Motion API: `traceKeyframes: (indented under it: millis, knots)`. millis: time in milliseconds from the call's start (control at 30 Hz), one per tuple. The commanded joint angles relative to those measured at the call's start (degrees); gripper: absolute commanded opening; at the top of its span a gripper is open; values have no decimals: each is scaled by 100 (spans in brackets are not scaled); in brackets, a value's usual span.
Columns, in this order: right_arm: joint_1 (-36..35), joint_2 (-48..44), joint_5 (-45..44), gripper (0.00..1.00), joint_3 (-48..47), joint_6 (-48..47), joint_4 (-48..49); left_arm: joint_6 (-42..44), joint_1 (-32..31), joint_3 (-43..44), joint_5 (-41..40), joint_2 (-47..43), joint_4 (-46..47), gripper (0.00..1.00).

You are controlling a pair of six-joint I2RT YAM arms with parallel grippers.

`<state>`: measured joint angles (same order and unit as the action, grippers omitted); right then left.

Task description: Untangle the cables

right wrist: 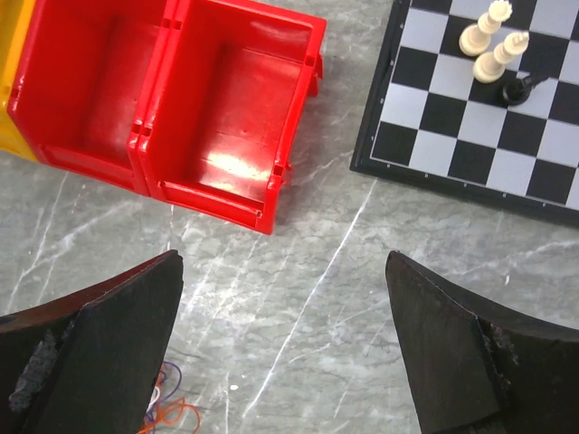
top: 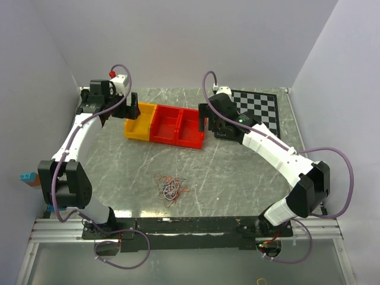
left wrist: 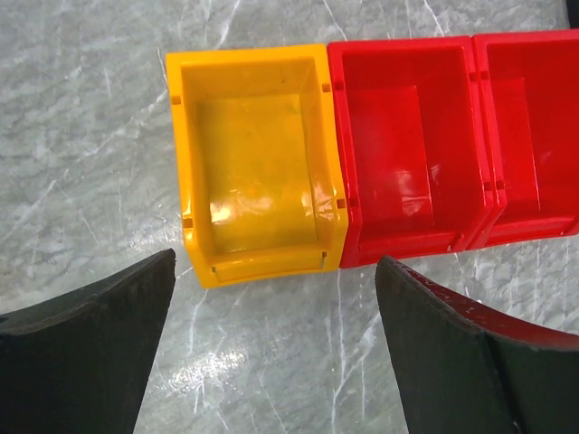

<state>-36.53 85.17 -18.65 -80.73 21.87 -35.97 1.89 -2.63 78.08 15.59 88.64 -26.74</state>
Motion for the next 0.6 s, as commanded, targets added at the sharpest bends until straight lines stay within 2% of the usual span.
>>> traceKeyframes:
  millis: [0, 133, 333, 567]
  knots:
    - [24, -79, -15, 100, 22, 186, 134, -84, 131, -266, 302, -286, 327, 97]
    - [24, 210, -164, 100, -118, 291, -51, 101, 141, -478, 716, -216, 301, 97]
    - [50, 562, -244, 99, -171, 406, 63, 110, 184, -584, 489, -40, 327, 97]
    - [24, 1036, 248, 96, -566, 494, 441, -136, 922, 57, 1278, 399, -120, 97]
